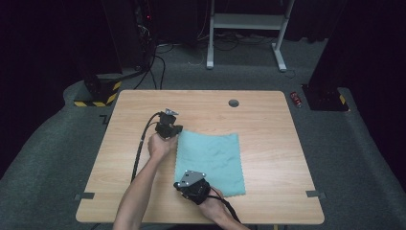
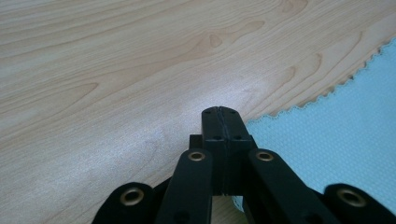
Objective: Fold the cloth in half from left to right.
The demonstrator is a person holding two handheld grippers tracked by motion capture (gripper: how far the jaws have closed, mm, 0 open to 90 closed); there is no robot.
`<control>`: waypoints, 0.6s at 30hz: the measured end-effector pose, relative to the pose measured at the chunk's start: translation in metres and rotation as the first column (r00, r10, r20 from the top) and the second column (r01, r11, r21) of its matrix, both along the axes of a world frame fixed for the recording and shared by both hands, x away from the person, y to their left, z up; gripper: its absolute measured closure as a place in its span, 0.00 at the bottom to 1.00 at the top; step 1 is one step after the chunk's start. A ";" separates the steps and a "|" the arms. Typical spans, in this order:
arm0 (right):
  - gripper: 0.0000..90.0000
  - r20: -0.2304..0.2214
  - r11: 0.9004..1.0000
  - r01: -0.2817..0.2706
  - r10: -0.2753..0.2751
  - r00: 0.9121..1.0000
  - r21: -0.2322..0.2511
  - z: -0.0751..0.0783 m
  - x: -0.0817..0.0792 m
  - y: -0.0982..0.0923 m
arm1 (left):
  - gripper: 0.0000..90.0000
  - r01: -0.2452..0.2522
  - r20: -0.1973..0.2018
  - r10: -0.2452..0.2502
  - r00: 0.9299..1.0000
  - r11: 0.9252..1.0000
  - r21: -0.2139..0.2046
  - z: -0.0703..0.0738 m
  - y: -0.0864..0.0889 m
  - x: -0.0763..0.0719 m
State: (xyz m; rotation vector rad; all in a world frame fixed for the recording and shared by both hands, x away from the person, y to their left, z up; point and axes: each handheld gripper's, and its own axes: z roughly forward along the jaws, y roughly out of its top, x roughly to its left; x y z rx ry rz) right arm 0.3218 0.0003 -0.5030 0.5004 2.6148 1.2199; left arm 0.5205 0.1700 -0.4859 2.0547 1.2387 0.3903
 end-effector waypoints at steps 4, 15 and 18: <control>1.00 -0.025 1.000 -0.015 0.016 1.000 0.017 0.006 0.003 0.001 | 1.00 -0.002 -0.011 0.002 1.000 1.000 -0.015 0.004 0.008 -0.001; 1.00 -0.044 0.998 -0.034 0.036 0.998 0.053 0.025 0.006 0.013 | 1.00 -0.032 -0.005 0.032 0.999 0.999 -0.029 0.015 0.032 -0.004; 1.00 -0.047 0.997 -0.038 0.041 0.998 0.070 0.029 0.005 0.017 | 1.00 -0.039 0.002 0.039 0.999 0.998 -0.043 0.021 0.040 -0.006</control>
